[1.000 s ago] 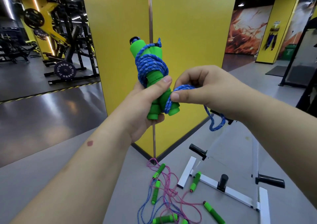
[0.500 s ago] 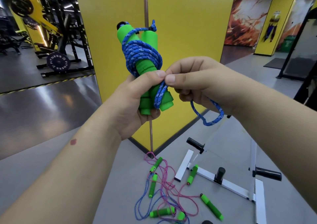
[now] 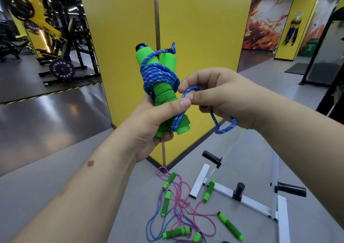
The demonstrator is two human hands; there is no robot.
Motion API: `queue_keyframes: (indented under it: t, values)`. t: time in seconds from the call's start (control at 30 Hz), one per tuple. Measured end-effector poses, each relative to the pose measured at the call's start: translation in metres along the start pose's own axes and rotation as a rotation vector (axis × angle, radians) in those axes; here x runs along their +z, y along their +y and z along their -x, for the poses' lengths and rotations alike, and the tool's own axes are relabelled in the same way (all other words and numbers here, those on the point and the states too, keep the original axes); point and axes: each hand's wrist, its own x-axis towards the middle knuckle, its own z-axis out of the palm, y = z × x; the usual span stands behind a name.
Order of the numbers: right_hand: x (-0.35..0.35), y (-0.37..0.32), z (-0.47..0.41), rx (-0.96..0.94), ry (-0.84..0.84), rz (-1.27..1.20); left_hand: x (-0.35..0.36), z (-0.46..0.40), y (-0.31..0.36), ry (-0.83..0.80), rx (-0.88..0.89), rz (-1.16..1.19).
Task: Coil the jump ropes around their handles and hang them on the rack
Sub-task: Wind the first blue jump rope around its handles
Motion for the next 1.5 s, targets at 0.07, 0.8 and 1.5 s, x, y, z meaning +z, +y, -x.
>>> queue_keyframes:
  t: [0.07,0.8,1.5]
  values:
    - [-0.002,0.001,0.0,0.017,0.033,-0.015,0.0,0.0,-0.001,-0.007,-0.006,0.006]
    - [-0.016,0.037,0.005,0.384,-0.063,0.63,-0.009,-0.022,-0.023,0.088,-0.07,0.268]
    - [0.036,0.016,0.012,0.042,0.085,0.973,-0.004,-0.013,0.008,0.154,0.003,0.674]
